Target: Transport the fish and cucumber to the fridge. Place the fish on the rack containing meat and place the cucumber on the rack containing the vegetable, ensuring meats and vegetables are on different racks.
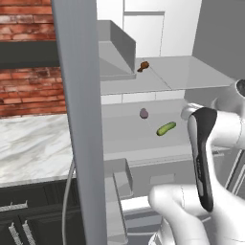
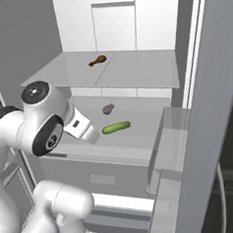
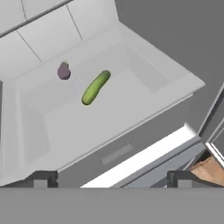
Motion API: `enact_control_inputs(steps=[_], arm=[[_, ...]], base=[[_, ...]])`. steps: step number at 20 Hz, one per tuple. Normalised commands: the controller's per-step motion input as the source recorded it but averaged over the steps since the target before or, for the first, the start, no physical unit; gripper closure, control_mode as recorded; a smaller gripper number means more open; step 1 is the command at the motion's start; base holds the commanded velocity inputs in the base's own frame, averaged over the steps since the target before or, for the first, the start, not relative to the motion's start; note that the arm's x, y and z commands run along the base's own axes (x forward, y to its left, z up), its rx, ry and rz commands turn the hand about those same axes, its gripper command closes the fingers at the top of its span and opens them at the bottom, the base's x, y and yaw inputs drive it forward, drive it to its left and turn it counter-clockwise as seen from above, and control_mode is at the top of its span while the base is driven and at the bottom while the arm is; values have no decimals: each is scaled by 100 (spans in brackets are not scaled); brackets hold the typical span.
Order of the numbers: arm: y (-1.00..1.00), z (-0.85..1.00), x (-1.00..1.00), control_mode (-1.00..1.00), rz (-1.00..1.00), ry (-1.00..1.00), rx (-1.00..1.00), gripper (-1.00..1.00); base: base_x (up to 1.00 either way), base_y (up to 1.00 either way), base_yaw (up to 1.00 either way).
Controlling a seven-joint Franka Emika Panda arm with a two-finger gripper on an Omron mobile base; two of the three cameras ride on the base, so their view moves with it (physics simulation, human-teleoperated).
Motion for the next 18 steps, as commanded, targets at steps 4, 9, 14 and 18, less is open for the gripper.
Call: enact_control_inputs(steps=[4, 9, 14, 18], arm=[[10, 75, -40, -100, 9, 3, -4, -100], [4, 33, -56, -100, 12, 0, 0, -100], [10, 19, -47, -100, 11, 0, -3, -100], [4, 17, -29, -100, 2, -2, -6, -100]], base=[[0, 0, 0], [0, 0, 0], [0, 0, 0], [0, 0, 0]])
